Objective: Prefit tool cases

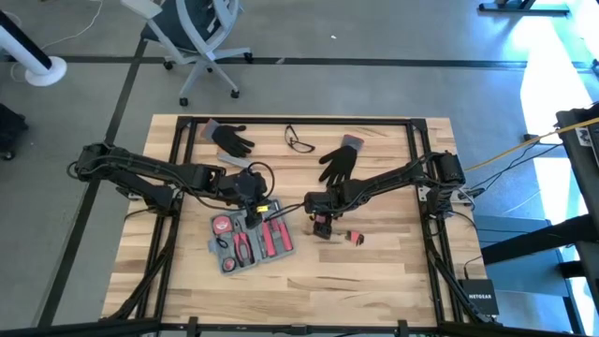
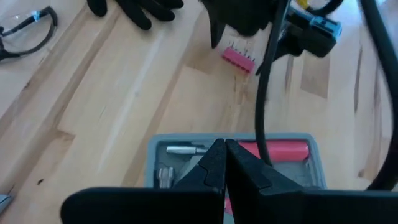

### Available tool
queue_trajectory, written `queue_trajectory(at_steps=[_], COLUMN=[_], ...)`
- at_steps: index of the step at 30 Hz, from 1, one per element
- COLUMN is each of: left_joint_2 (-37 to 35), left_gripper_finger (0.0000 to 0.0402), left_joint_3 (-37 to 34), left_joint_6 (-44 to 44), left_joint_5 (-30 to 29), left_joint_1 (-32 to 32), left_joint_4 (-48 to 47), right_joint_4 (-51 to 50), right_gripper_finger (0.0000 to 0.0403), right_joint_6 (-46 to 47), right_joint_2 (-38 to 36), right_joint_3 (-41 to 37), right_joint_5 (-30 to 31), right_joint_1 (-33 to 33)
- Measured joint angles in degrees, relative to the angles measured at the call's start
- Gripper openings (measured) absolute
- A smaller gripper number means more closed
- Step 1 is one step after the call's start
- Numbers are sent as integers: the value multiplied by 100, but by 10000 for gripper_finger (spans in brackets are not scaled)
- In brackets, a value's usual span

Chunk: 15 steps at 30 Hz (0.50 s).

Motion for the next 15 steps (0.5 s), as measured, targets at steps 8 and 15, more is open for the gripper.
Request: queue_trajectory(at_steps=[8,15], left_joint_2=[0,0], left_gripper_finger=[0,0], left_joint_3=[0,0], left_joint_6=[-31,-70], left_joint_5=[-1,-2], left_joint_1=[-17,-26], left_joint_4=[-136,-135], right_joint_4=[-64,111], right_gripper_finger=[351,351], right_joint_6=[-147,-767], right_joint_2=[-2,-2], right_joint_3=[0,0], right_joint_5=[5,-124], right_joint_1=[2,4])
